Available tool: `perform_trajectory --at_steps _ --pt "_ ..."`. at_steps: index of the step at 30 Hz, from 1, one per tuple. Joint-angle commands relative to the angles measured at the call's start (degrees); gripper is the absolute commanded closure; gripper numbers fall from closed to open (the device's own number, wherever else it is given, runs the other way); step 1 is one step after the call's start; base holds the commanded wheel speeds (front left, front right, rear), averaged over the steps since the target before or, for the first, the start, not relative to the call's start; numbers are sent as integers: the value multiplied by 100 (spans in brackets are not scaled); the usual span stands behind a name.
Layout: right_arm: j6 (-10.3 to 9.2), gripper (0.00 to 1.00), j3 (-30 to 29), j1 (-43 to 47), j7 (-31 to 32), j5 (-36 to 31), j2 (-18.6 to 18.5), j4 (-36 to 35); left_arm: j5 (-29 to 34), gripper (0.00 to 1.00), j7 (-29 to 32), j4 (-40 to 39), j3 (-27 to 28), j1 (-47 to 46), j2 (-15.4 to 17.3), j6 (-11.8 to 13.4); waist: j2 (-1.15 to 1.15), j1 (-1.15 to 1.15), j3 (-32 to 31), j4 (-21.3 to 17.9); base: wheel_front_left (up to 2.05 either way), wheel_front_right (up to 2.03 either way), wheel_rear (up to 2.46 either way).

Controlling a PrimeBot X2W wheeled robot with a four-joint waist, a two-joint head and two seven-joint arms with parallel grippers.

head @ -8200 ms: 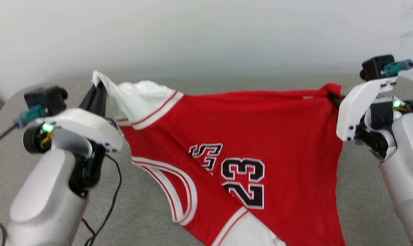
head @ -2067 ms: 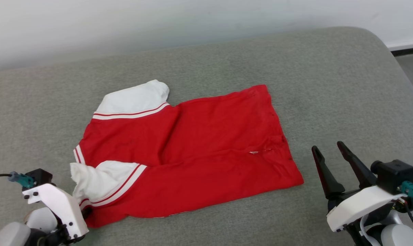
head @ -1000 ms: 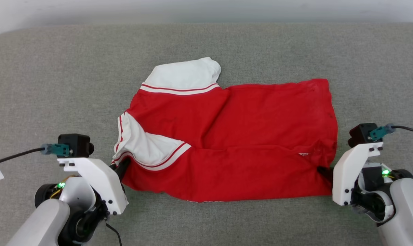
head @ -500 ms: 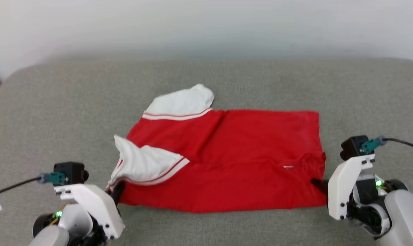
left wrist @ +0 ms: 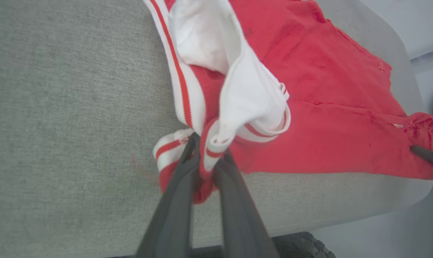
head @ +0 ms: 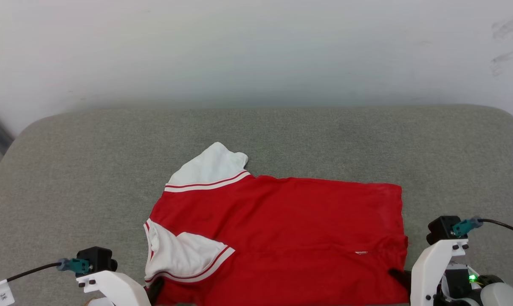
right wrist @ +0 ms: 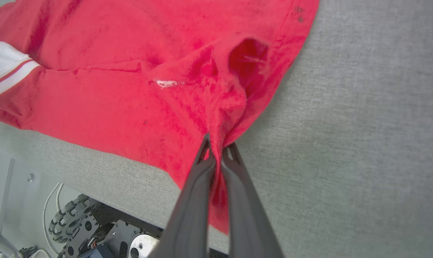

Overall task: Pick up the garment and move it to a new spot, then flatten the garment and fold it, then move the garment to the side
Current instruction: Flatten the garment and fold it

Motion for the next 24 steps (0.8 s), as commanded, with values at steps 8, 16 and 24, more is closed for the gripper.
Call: perform_trajectory --at_steps 8,16,24 --pt "-3 0 -38 251 -1494 -482 18 -284 244 0 -589 323 185 -217 -50 -60 0 0 29 -160 0 0 0" --pt "-3 0 -204 140 -3221 -1103 163 -799 829 0 -1456 394 426 -872 24 -77 0 0 152 -475 0 0 0" --pt "-3 0 -291 -308 -3918 -1319 389 -1514 1109 0 -1462 798 462 -2374 79 -339 0 0 1045 -805 0 0 0"
